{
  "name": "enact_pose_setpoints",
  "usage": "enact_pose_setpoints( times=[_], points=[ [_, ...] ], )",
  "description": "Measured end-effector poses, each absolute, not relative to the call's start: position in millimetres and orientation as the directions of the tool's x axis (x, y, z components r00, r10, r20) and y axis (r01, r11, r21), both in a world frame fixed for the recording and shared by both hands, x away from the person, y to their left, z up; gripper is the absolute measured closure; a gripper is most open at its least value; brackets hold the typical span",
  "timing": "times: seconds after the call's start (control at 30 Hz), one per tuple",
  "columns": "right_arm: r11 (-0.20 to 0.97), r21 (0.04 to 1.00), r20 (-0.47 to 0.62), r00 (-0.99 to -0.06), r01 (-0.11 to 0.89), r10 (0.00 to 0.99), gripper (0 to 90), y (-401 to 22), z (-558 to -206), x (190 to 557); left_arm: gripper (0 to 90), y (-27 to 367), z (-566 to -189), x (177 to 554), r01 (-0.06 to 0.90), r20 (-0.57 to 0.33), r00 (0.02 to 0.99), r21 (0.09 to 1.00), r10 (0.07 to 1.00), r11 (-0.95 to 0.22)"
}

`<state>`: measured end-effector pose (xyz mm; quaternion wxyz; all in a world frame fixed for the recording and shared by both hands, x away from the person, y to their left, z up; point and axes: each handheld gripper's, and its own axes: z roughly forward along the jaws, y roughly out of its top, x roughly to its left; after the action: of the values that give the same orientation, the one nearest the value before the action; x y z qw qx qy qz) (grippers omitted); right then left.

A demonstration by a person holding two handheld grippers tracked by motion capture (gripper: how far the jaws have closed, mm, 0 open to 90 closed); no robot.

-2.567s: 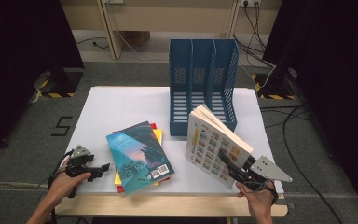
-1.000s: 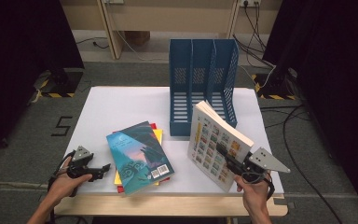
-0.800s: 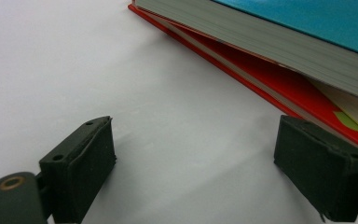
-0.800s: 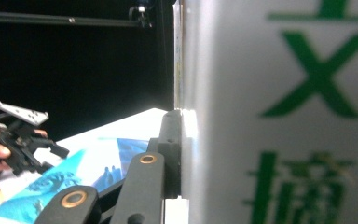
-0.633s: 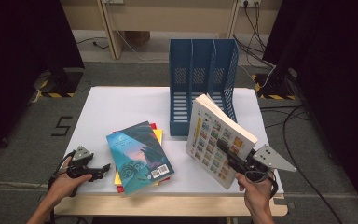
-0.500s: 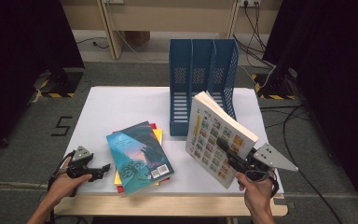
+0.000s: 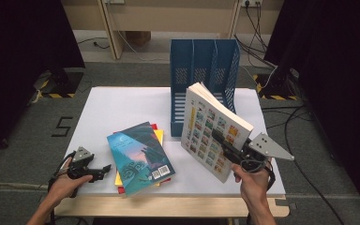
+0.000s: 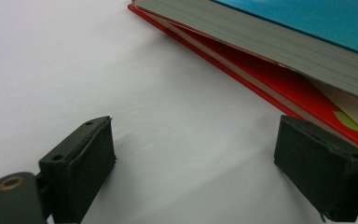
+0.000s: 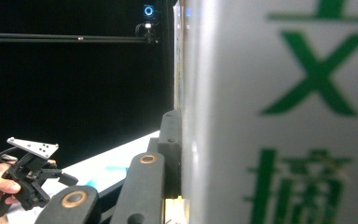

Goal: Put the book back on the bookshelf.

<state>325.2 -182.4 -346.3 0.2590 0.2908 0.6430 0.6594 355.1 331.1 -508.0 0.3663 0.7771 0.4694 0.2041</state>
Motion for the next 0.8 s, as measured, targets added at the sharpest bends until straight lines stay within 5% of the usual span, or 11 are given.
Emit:
enact_pose_setpoints(
  times=[0.8],
  points=[
    [-0.038, 0.999, 0.04, -0.679, 0.018, 0.733, 74.0, -172.1, -303.4, 353.5, 11.0, 331.1, -508.0, 355.1, 0.58, -0.026, 0.476, 0.761, 0.879, -0.292]
  ],
)
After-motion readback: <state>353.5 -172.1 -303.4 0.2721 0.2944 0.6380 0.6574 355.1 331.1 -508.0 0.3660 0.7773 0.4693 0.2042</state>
